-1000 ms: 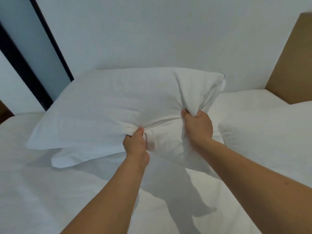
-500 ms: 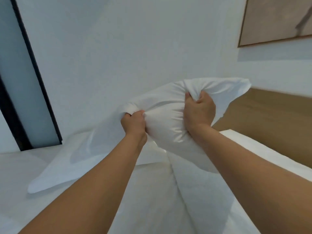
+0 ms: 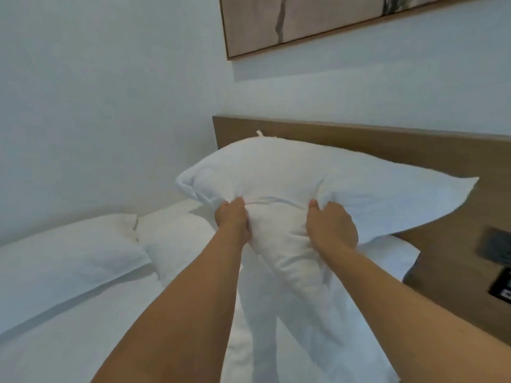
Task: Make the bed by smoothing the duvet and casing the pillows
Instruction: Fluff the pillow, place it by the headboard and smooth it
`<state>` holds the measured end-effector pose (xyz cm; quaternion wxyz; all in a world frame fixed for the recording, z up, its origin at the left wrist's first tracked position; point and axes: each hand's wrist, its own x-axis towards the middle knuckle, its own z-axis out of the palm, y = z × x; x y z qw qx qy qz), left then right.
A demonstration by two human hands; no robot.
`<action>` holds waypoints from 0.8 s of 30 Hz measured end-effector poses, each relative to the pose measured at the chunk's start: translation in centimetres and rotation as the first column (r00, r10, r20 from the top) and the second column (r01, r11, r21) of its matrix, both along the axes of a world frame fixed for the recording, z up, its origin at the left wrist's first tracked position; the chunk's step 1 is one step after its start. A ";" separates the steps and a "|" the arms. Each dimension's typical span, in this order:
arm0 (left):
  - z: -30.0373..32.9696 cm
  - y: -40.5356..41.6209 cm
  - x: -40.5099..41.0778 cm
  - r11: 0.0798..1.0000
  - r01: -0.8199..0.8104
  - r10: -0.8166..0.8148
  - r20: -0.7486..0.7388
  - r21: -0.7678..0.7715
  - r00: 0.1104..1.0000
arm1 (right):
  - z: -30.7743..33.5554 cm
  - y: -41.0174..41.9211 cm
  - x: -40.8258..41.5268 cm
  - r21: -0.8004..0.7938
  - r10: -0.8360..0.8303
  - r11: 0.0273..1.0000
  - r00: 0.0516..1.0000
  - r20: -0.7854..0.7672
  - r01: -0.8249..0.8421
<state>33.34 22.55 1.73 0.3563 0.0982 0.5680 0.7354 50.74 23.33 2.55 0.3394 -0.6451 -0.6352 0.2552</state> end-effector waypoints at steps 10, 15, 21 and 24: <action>-11.2 1.6 1.0 0.840 0.383 -0.376 0.097 -0.385 0.921 | -7.7 4.0 2.4 -0.329 0.172 0.944 0.861 0.478 -0.007; -8.1 -2.0 -1.6 0.763 0.419 -0.477 0.010 -0.493 0.879 | -4.5 3.3 0.9 -0.232 0.248 0.969 0.426 0.870 -0.088; -7.3 -6.6 -7.9 0.766 -0.021 -0.398 -0.499 -0.643 0.770 | -3.1 0.5 -4.7 0.236 0.081 0.841 0.544 0.835 -0.487; -7.6 -10.1 -12.3 0.620 -0.373 -0.593 -0.724 -0.690 0.352 | -4.4 -1.3 -9.7 0.320 0.230 0.638 0.569 0.789 -0.701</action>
